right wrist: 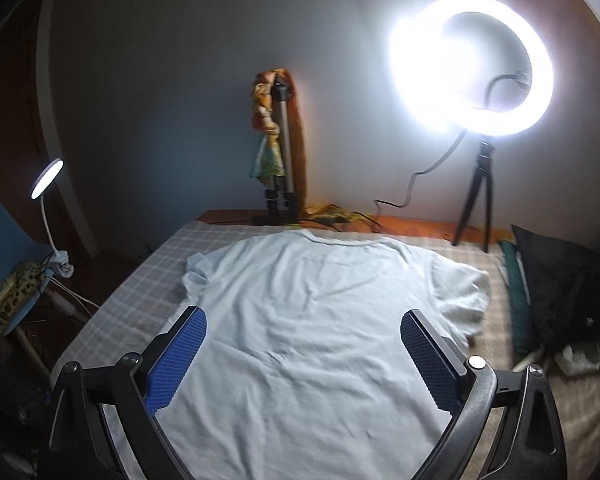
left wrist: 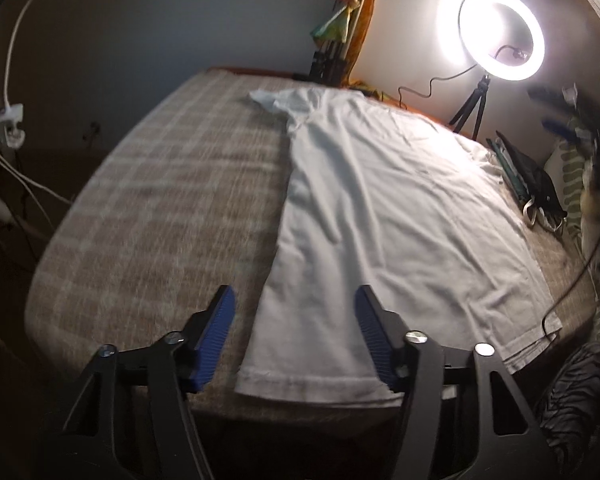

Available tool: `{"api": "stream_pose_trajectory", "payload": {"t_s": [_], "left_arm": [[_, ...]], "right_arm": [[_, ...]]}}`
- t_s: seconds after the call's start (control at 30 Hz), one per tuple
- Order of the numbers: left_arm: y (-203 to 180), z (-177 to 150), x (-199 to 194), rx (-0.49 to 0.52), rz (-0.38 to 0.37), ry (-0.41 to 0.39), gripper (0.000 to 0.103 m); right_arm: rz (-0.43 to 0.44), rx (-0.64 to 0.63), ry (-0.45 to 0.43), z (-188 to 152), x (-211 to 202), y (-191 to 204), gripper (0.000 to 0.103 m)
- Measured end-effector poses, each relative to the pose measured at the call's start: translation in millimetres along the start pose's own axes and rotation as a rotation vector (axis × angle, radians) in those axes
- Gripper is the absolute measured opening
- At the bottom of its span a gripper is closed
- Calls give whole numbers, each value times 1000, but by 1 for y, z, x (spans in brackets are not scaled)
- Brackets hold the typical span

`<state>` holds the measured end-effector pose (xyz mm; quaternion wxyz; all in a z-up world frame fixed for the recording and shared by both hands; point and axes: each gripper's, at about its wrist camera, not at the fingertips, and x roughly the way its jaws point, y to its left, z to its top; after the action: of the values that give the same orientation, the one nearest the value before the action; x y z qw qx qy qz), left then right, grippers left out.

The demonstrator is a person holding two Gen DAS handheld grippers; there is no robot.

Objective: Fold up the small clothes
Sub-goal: 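Move the right tool to the sleeve edge of the T-shirt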

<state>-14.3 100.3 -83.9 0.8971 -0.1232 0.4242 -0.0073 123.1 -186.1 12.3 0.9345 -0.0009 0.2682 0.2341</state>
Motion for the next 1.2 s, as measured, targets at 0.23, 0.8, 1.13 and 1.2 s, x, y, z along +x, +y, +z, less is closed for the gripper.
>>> {"api": "stream_pose_trajectory", "payload": {"t_s": [0.23,0.8,1.13,1.2], "left_arm": [[12,-8,12,-23,-24,55,53],[32,-9,21,-51,-46,80,37],[28,-5,28,-52,-123,101,14],[25,-5,29,-44,-130,101,12]], "right_arm": [[116,11,98,41,59,38,93],[252,-12,341,83,225,148,81],[198,-59,430,76,299,184,71],[196,-88,440,73,310,191,71]]}}
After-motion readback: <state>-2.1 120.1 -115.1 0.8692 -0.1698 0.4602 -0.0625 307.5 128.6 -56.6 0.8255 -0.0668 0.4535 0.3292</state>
